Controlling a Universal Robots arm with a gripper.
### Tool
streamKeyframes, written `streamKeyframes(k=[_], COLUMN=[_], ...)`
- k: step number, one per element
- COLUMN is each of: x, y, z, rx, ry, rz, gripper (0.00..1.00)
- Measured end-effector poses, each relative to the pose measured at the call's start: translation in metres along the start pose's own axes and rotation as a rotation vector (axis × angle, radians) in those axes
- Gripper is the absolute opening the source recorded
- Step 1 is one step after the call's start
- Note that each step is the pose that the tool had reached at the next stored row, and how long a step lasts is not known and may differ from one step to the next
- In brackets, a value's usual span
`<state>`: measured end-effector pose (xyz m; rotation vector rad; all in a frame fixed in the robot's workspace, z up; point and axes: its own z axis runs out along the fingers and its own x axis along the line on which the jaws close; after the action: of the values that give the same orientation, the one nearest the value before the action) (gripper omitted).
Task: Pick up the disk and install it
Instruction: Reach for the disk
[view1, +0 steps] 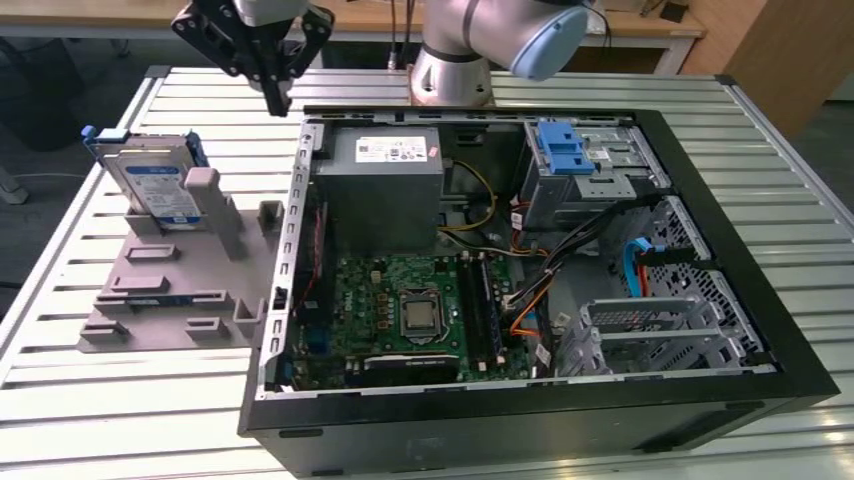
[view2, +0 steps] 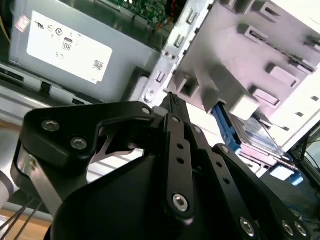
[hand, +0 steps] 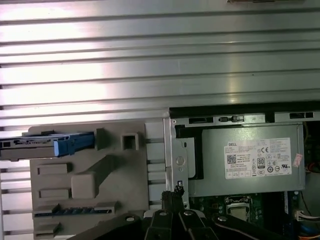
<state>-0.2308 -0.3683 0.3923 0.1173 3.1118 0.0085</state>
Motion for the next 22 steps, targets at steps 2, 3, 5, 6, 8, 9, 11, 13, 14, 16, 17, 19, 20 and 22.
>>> streamKeyframes(k=[2,3,5,6,8,9,11,13,14,16,17,19,20,22], x=[0.0084,0.0121,0.0190,0.0221,0.0359,0.0371,0.0387,0.0404,0.0413,0.0423,0.0423,0.0423,0.0424,0.0445], y=[0.0022,0.0033,0.0061,0.0074,0.0134,0.0140,0.0154,0.0165,0.0170,0.0175,0.0175,0.0175,0.0175,0.0174], z=[0.0000,0.0000,0.0000,0.0000,0.0003,0.0003,0.0005,0.0004,0.0004,0.0005,0.0005,0.0005,0.0005,0.0004], rx=[-0.0001,0.0000,0.0000,0.0000,0.0000,0.0000,0.0000,0.0001,0.0001,0.0001,0.0001,0.0000,0.0000,0.0001], ry=[0.0000,0.0000,0.0001,0.0001,0.0003,0.0005,0.0007,0.0011,0.0012,0.0012,0.0012,0.0012,0.0012,0.0012], rz=[0.000,0.000,0.000,0.000,0.000,0.000,0.000,0.000,0.000,0.000,0.000,0.000,0.000,0.000], gripper=[0.11,0.11,0.11,0.11,0.11,0.11,0.11,0.11,0.11,0.11,0.11,0.11,0.11,0.11])
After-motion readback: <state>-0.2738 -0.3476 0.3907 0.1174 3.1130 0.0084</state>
